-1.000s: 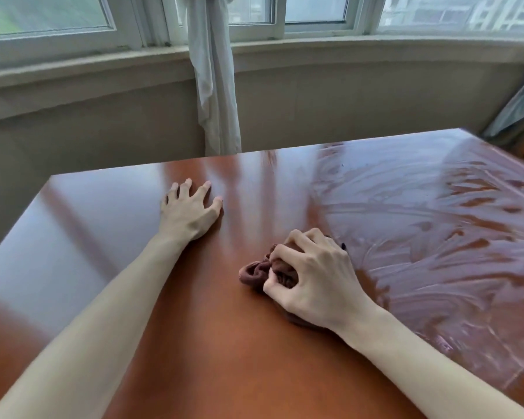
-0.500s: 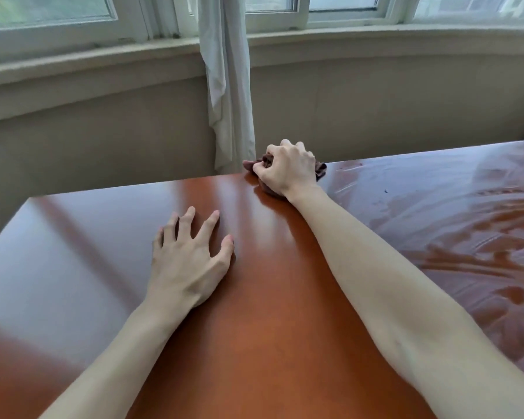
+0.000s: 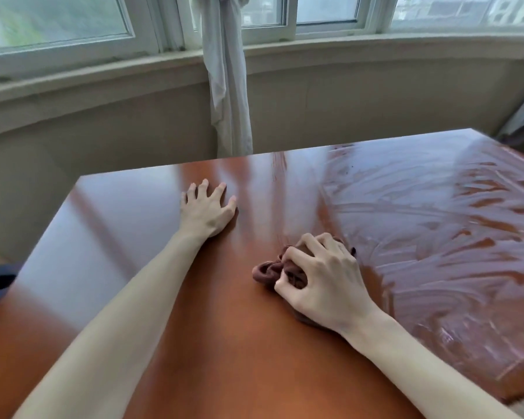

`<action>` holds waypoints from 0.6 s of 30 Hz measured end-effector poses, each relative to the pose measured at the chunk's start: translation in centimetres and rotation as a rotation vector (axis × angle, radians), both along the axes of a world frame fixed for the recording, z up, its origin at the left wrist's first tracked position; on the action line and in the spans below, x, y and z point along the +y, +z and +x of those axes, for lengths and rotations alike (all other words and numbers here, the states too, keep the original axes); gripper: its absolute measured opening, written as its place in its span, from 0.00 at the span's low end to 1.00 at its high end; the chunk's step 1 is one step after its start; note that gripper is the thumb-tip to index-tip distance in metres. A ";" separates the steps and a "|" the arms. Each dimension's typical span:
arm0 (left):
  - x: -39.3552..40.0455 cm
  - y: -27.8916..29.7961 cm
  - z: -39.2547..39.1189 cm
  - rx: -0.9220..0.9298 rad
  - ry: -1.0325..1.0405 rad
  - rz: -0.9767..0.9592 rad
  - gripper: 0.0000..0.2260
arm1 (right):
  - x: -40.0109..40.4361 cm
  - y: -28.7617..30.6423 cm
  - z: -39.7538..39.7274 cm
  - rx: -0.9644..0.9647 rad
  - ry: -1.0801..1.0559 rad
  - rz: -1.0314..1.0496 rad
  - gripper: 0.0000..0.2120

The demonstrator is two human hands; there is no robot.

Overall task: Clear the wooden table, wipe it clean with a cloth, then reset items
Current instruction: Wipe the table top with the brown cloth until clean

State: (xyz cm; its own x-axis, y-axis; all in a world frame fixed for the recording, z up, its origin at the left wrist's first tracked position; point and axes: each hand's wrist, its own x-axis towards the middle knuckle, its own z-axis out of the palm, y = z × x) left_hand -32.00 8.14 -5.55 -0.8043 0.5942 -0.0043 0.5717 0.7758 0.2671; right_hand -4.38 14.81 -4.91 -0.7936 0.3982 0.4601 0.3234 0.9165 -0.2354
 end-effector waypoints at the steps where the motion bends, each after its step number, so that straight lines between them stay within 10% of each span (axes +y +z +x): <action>1: 0.0 0.1 0.0 0.000 0.000 0.001 0.29 | -0.1 -0.1 0.2 0.007 0.007 0.005 0.11; 18: 0.5 -1.5 -1.2 0.085 0.004 0.015 0.32 | 19.8 0.8 -31.1 -0.054 -0.203 -0.092 0.20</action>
